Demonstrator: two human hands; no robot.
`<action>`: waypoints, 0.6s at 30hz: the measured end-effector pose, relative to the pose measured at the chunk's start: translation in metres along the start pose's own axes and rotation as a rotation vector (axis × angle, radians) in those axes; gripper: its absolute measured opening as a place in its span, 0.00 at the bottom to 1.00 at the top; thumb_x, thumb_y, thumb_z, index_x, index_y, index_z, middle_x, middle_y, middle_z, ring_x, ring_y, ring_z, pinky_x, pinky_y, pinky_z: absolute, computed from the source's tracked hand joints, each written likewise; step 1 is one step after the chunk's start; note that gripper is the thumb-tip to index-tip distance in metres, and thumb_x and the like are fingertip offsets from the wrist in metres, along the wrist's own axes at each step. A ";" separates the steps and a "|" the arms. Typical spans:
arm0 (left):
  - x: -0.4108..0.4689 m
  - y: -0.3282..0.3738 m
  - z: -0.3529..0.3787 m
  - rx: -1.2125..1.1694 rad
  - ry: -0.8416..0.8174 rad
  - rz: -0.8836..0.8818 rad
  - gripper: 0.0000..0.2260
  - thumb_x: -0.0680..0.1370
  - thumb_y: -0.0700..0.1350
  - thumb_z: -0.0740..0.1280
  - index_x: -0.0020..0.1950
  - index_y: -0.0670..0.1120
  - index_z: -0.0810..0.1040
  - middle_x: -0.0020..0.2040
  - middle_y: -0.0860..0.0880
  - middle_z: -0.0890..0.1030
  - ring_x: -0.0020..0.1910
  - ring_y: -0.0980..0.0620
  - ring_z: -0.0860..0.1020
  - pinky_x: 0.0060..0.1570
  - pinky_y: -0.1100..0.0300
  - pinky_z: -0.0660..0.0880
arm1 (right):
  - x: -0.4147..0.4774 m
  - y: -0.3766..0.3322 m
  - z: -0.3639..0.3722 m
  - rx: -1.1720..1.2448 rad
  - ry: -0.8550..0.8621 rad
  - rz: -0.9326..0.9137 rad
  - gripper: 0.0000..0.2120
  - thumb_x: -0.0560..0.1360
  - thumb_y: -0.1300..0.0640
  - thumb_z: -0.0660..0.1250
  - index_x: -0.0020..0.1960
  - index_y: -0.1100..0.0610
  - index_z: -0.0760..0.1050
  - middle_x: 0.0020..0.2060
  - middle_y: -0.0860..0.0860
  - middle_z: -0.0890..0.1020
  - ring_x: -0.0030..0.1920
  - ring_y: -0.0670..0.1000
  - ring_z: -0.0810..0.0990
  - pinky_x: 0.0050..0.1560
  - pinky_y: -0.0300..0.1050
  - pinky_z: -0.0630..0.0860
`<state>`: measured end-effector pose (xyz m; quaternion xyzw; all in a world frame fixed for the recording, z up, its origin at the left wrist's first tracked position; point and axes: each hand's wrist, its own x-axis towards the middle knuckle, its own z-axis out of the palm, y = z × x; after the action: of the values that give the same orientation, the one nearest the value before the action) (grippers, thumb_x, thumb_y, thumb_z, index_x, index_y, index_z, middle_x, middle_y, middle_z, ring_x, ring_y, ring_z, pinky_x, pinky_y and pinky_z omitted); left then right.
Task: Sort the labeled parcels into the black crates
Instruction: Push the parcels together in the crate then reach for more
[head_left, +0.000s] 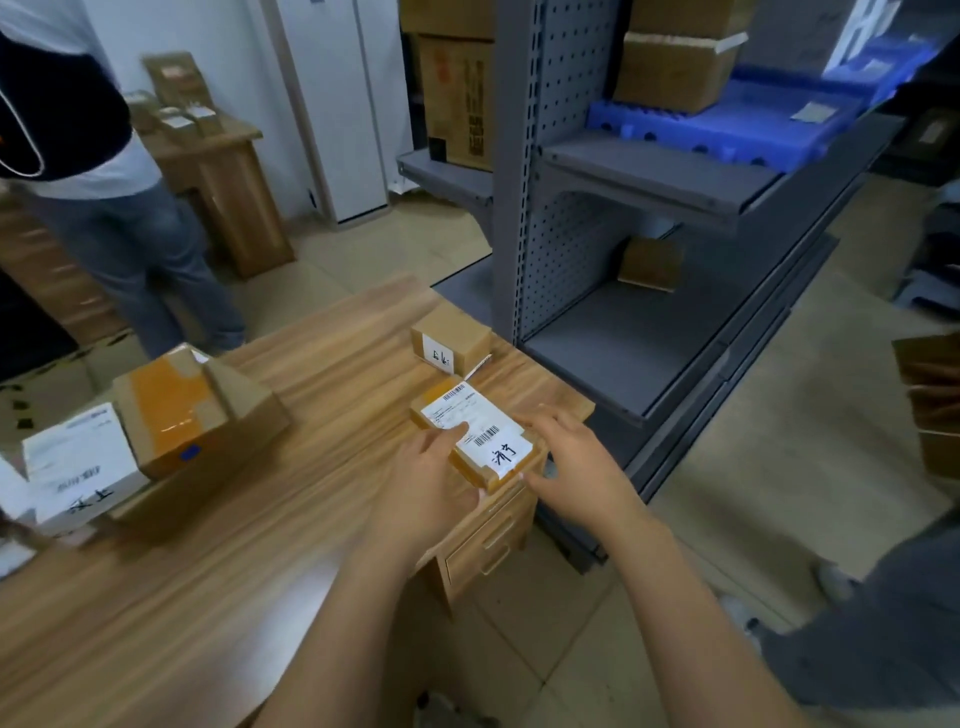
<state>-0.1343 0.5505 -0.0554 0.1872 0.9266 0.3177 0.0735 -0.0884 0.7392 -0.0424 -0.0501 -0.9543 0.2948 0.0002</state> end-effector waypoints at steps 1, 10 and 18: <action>0.013 -0.004 0.004 -0.004 -0.017 -0.015 0.34 0.72 0.48 0.74 0.75 0.54 0.64 0.72 0.53 0.67 0.70 0.51 0.66 0.66 0.51 0.69 | 0.013 0.005 0.002 0.001 -0.027 0.003 0.32 0.75 0.58 0.69 0.75 0.44 0.61 0.74 0.45 0.62 0.72 0.49 0.62 0.65 0.44 0.67; 0.084 -0.026 0.049 -0.009 -0.120 -0.225 0.40 0.72 0.53 0.74 0.78 0.54 0.56 0.76 0.53 0.61 0.71 0.51 0.64 0.63 0.58 0.66 | 0.111 0.056 0.028 -0.069 -0.300 0.036 0.39 0.71 0.58 0.72 0.76 0.42 0.58 0.72 0.46 0.62 0.70 0.52 0.65 0.66 0.51 0.71; 0.108 -0.041 0.118 -0.127 -0.080 -0.502 0.51 0.65 0.53 0.78 0.79 0.54 0.50 0.75 0.54 0.58 0.71 0.50 0.64 0.66 0.52 0.70 | 0.181 0.113 0.062 -0.222 -0.657 -0.109 0.50 0.68 0.57 0.75 0.78 0.42 0.47 0.74 0.51 0.59 0.71 0.57 0.62 0.68 0.56 0.68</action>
<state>-0.2156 0.6289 -0.1753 -0.0410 0.9186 0.3396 0.1980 -0.2596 0.8142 -0.1622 0.0987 -0.9308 0.1894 -0.2965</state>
